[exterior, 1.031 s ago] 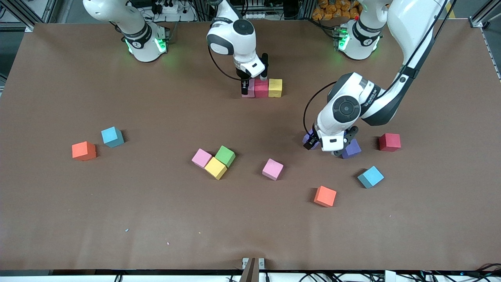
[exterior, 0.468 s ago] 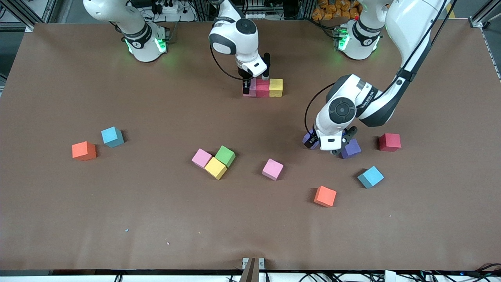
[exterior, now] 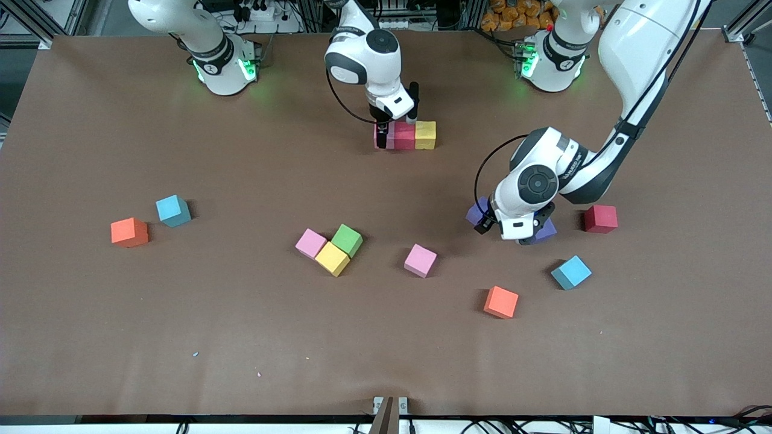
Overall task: Arrange 11 blocks into digit 3
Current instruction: 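Move the left gripper to the purple cube and lower onto it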
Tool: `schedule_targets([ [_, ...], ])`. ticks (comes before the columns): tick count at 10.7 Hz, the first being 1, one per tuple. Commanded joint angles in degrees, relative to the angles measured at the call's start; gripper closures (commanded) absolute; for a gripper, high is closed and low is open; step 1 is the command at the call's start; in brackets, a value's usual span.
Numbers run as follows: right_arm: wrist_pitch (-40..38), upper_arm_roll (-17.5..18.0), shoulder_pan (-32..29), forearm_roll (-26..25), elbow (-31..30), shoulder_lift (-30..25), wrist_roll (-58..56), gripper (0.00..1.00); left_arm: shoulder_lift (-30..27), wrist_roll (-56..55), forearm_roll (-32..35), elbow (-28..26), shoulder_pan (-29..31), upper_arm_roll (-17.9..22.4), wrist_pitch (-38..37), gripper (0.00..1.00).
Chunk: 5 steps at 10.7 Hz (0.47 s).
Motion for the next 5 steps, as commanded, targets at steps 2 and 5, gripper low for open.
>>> schedule_targets([
  [2, -7.61, -0.29, 0.95, 0.73, 0.65, -4.67, 0.48, 0.00, 0.88, -0.26, 1.30, -0.34, 0.18, -0.43, 1.77, 0.00],
  [5, -17.10, -0.29, 0.86, 0.73, 0.65, -11.53, 0.48, 0.00, 2.11, 0.26, 1.39, -0.43, 0.17, -0.43, 1.78, 0.00],
])
